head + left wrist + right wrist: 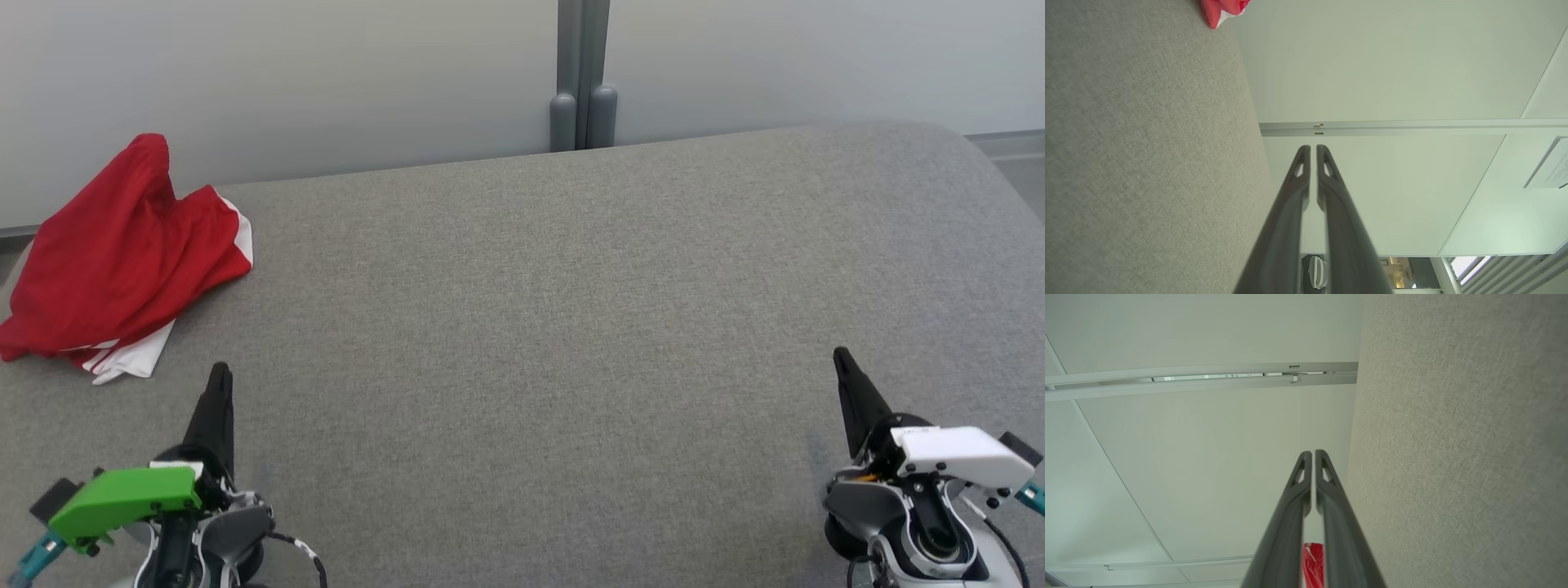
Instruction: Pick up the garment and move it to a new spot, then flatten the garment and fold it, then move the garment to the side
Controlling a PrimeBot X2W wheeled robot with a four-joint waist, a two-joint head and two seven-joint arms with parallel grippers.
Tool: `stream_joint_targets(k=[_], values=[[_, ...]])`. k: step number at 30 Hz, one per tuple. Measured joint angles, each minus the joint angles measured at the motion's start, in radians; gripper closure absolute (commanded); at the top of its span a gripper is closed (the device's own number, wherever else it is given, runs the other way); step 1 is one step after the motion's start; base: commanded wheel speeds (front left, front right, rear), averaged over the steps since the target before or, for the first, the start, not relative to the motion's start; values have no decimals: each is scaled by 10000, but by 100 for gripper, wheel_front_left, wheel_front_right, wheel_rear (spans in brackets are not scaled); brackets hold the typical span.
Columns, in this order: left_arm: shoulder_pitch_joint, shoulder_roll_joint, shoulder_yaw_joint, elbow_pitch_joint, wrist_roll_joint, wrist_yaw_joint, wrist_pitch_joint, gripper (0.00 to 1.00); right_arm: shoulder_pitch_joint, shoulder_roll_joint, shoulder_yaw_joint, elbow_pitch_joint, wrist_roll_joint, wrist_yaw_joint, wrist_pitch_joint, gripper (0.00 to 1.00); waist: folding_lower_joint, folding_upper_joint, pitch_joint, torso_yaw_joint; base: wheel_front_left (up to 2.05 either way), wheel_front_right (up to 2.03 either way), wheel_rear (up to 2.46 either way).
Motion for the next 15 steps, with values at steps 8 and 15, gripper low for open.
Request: stream_joint_targets(k=[8, 15], values=[[574, -84, -244, 374, 0, 29, -184, 0, 541, 109, 107, 337, -19, -6, -148, 0, 0, 0, -15, 0, 0, 0, 0], [680, -86, -552, 132, 372, 29, -608, 0, 705, 107, 146, 71, -366, -6, -502, 0, 0, 0, -61, 2, 0, 0, 0]])
